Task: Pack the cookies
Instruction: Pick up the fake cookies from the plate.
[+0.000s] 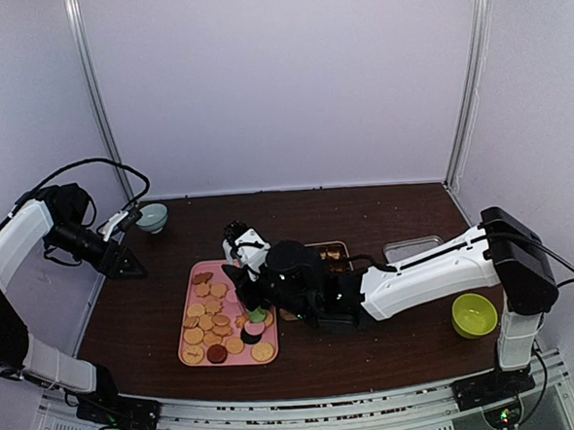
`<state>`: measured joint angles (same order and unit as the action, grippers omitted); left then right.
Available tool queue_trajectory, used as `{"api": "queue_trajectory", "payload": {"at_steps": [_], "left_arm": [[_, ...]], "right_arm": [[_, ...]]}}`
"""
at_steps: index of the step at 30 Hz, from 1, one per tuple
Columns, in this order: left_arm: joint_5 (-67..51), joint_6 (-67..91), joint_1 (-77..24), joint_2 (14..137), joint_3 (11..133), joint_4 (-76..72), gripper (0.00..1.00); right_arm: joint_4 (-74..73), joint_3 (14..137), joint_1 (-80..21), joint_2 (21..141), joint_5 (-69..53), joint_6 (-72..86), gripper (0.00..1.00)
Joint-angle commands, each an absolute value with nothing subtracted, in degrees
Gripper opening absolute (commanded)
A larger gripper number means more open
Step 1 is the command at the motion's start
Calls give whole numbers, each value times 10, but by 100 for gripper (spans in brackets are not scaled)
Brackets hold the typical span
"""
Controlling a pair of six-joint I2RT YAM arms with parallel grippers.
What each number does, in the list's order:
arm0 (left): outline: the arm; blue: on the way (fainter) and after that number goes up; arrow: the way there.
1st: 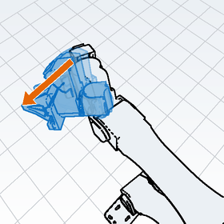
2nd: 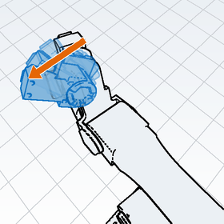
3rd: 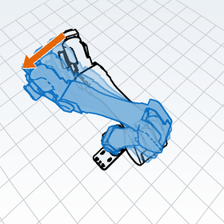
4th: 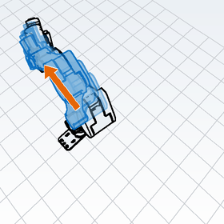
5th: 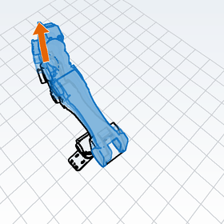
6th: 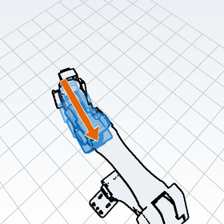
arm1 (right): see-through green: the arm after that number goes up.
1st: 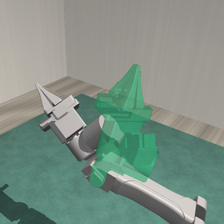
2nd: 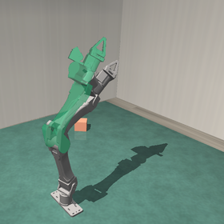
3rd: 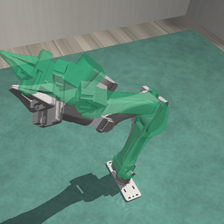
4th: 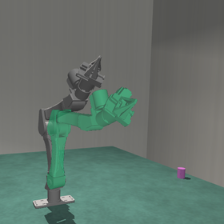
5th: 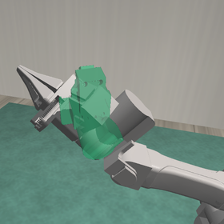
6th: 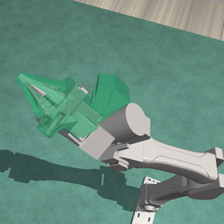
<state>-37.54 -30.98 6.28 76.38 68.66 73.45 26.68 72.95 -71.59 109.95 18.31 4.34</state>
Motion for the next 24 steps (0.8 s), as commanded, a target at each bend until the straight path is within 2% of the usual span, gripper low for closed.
{"api": "queue_trajectory", "payload": {"at_steps": [1,8,12,19,24], "left_arm": [[-382,-320,65,758,684,734,78],[-388,-318,65,759,684,735,78],[-388,-319,65,759,687,737,78],[-390,-318,64,758,689,738,78],[-390,-317,64,759,690,738,78]], "right_arm": [[276,720,-713,1103,170,53,34],[262,714,-713,1098,181,45,35],[237,727,-714,1097,193,21,31],[223,742,-707,1080,210,-14,20],[227,748,-693,1064,209,-10,6]]}}
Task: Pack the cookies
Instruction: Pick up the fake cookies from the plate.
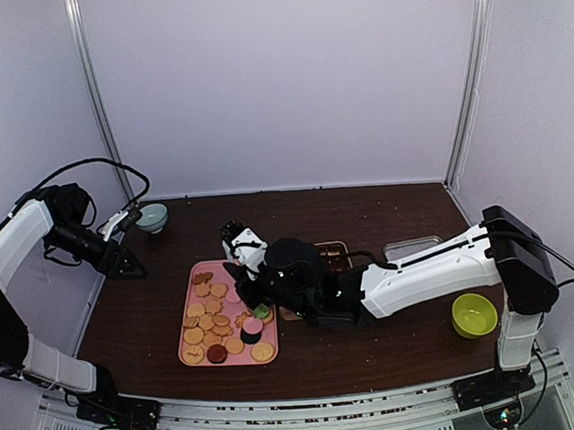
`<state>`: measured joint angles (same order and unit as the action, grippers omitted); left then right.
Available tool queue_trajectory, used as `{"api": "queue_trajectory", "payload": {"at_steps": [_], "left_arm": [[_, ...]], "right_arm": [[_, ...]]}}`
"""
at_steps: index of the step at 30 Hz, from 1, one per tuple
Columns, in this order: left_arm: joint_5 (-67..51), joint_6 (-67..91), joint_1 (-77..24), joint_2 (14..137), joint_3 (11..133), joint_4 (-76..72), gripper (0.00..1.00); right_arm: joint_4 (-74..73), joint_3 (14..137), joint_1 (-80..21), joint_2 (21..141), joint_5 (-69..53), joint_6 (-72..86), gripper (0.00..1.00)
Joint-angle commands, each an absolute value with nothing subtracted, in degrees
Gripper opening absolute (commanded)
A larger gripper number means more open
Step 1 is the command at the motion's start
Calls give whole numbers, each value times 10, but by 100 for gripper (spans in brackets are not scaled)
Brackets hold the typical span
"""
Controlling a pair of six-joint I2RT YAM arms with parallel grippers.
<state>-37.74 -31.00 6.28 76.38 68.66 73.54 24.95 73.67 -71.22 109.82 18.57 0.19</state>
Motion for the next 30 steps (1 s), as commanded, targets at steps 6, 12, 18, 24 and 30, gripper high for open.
{"api": "queue_trajectory", "payload": {"at_steps": [6,12,18,24,30], "left_arm": [[-388,-317,65,761,693,742,78],[-388,-317,65,766,694,743,78],[-386,-318,65,769,695,745,77],[-387,-318,65,768,694,746,77],[-387,-316,65,767,698,748,77]], "right_arm": [[233,743,-670,1053,185,27,0],[233,735,-663,1046,181,36,0],[233,731,-652,1029,164,47,0],[231,723,-633,994,155,41,0],[224,706,-568,939,147,22,0]]}}
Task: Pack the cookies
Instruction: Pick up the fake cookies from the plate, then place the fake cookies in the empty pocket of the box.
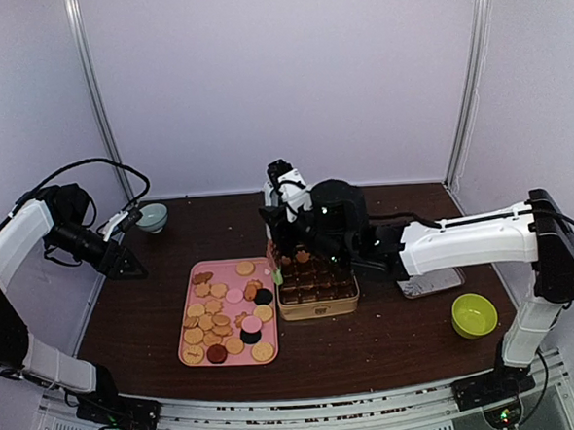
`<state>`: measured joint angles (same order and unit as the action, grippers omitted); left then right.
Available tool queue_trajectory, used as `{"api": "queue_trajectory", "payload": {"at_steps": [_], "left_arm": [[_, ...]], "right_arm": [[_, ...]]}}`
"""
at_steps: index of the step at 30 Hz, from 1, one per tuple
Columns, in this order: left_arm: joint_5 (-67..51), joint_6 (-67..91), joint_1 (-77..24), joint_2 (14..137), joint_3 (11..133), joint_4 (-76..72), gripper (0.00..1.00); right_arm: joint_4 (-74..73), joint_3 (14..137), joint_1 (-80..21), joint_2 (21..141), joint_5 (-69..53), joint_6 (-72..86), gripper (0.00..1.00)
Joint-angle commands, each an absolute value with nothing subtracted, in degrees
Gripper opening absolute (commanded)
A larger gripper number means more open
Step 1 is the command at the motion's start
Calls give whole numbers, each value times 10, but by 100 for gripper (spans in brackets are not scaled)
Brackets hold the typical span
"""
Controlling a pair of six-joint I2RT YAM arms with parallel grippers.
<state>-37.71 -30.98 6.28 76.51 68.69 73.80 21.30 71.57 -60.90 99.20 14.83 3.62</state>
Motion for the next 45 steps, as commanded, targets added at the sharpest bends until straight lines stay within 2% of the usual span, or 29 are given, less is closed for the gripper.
{"api": "queue_trajectory", "payload": {"at_steps": [1,15,33,40,45], "left_arm": [[-387,-316,65,767,698,749,77],[-385,-314,64,772,700,749,77],[-383,-306,65,782,713,749,77],[-384,-303,65,782,715,749,77],[-382,-304,65,780,714,749,77]], "right_arm": [[221,703,-559,933,146,16,0],[190,702,-469,949,89,-39,0],[176,716,-454,1003,15,-92,0],[130,744,-453,1014,-22,-109,0],[131,733,-453,1004,-28,-103,10]]}}
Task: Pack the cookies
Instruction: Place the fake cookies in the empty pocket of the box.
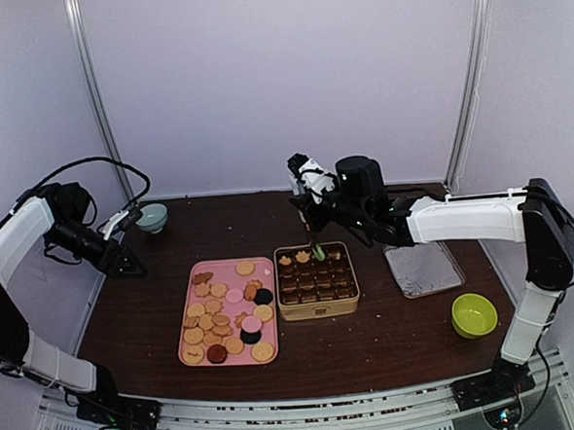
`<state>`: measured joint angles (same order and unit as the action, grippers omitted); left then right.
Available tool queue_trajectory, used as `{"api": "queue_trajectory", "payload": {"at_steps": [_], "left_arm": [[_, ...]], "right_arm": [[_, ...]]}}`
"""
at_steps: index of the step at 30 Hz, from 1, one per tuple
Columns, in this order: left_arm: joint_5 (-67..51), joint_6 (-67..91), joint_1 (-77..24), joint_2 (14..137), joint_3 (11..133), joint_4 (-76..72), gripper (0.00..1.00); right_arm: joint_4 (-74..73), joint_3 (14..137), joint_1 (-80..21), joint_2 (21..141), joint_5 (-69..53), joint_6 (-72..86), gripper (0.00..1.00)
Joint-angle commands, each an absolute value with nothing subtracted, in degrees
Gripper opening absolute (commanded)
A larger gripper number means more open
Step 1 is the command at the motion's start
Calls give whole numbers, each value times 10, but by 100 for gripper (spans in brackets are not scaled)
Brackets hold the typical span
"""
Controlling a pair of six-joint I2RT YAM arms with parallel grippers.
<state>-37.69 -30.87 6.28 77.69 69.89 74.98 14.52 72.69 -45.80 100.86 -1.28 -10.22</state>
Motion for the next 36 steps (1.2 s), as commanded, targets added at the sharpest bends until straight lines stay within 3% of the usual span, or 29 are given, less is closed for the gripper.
{"api": "queue_trajectory", "payload": {"at_steps": [1,5,15,29,36], "left_arm": [[-382,-304,65,780,715,750,77],[-386,-306,64,780,715,751,77],[-389,-307,65,777,719,754,77],[-393,-307,65,781,722,756,76],[-387,-312,65,783,716,756,77]], "right_arm": [[129,731,-453,1002,-29,-104,13],[123,729,-452,992,-28,-104,22],[122,727,-452,963,-21,-105,32],[143,719,-453,929,-31,-76,30],[183,714,-523,928,9,-60,30]]}}
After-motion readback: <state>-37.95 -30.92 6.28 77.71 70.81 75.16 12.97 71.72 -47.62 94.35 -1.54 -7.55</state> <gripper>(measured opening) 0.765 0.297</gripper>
